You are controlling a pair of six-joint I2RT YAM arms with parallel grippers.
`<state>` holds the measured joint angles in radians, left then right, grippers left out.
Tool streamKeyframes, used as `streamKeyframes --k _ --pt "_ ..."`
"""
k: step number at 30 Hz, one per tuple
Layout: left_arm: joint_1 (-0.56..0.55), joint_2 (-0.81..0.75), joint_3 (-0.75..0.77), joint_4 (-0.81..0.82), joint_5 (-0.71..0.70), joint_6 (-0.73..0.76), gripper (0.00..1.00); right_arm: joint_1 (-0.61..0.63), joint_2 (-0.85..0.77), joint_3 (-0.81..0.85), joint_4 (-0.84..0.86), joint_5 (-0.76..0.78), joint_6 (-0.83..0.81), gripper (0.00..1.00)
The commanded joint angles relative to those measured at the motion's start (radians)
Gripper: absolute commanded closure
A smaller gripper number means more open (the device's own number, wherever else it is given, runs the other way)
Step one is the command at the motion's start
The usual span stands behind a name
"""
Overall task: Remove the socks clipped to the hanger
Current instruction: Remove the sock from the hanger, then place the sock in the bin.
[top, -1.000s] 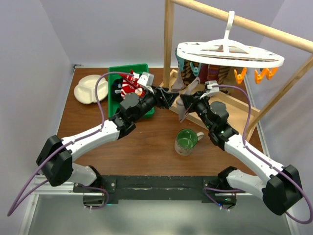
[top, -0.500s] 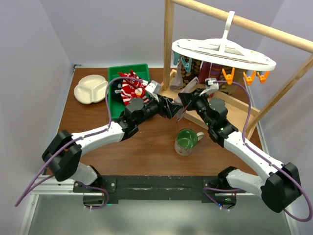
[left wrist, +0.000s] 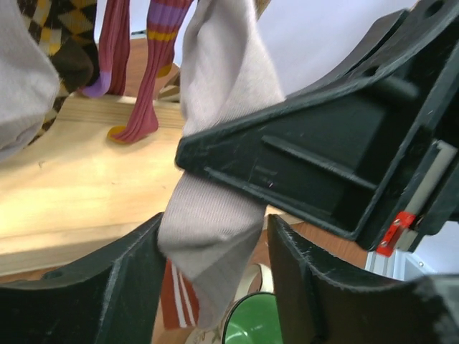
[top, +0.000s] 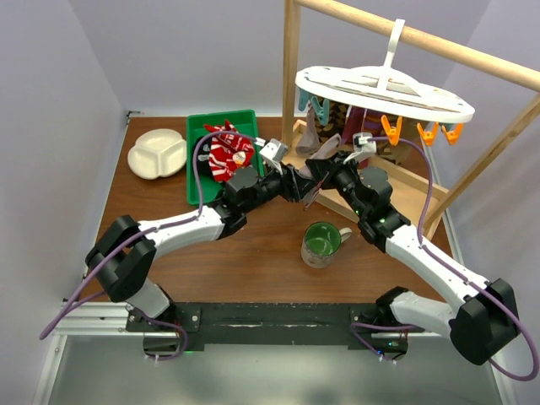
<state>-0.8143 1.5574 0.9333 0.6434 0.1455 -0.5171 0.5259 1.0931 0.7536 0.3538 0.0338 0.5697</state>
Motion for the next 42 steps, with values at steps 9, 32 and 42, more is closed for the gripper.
streamKeyframes --k 9,32,42 --pt "-0.011 -0.036 0.018 0.044 -0.142 -0.029 1.0 0.0 -0.024 0.035 -0.004 0.023 -0.005 0.48" --pt "0.355 -0.195 -0.004 -0.157 -0.365 -0.126 1.0 0.0 -0.131 -0.007 -0.136 0.276 0.019 0.13" --pt "0.529 0.076 -0.1 -0.123 -0.233 -0.195 1.0 0.0 -0.124 -0.02 -0.134 0.233 0.021 0.12"
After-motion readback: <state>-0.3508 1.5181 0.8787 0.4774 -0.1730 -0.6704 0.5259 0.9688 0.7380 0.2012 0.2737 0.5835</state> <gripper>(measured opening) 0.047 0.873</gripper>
